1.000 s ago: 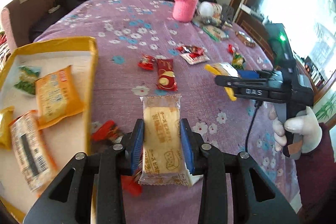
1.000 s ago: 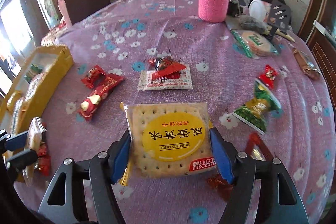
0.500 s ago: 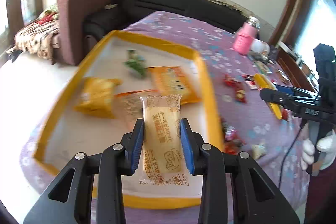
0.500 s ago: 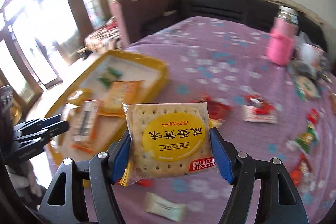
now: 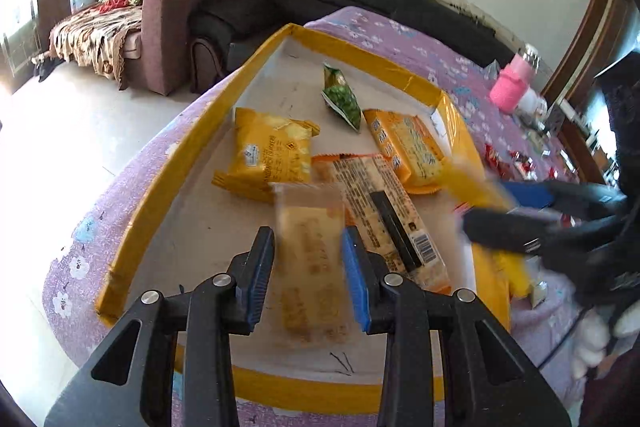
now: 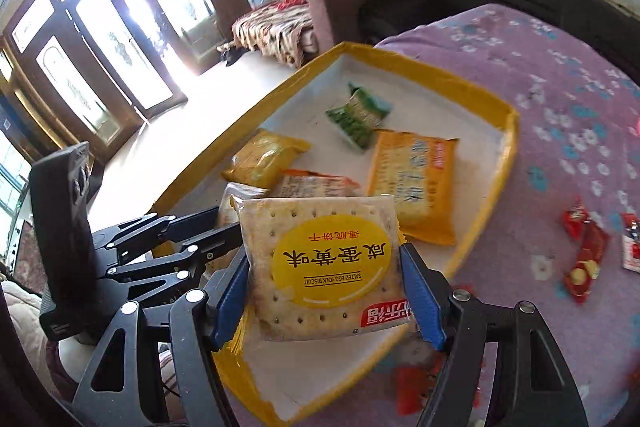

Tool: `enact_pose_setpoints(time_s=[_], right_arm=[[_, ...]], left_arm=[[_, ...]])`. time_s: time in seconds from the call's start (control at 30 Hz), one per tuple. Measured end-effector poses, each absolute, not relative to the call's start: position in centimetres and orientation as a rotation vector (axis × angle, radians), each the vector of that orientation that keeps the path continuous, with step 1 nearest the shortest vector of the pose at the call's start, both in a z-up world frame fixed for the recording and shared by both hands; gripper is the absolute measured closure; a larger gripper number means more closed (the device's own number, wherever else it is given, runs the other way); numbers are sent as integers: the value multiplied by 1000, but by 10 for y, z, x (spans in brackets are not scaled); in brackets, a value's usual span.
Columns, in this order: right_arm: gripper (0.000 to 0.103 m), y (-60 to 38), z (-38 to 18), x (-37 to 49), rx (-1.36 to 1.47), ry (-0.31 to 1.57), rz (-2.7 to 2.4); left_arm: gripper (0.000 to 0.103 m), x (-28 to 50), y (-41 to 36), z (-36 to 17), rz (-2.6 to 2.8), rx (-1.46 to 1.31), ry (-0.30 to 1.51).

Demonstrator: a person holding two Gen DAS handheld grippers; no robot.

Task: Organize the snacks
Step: 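Carry both packs over the yellow box and open both tools to drop them, then move both open tools back toward the remaining candies on the table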

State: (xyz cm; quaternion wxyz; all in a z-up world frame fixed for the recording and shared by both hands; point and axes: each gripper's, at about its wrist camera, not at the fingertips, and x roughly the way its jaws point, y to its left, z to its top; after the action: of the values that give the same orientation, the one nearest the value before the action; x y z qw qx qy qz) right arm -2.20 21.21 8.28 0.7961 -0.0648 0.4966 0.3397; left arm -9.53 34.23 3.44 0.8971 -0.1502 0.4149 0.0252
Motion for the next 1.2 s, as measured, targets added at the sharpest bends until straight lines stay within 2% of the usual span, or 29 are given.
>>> enact_pose_setpoints(time_s=[0.13, 0.27, 0.37, 0.6, 0.93, 1.2], right_arm=[[32, 225, 62, -14, -169, 1113, 686], [32, 227, 50, 4, -160, 1129, 618], [32, 228, 43, 20, -166, 1116, 569], [24, 216, 58, 29, -60, 1088, 632], [24, 145, 107, 14, 70, 987, 627], [23, 47, 75, -27, -19, 1064, 484]], left_arm=[[68, -105, 355, 43, 30, -364, 809], [47, -115, 365, 54, -3, -430, 743], [40, -118, 366, 60, -30, -454, 712], [37, -120, 366, 63, -69, -521, 711], [37, -129, 341, 79, -96, -511, 696], [35, -127, 305, 84, -153, -412, 711]])
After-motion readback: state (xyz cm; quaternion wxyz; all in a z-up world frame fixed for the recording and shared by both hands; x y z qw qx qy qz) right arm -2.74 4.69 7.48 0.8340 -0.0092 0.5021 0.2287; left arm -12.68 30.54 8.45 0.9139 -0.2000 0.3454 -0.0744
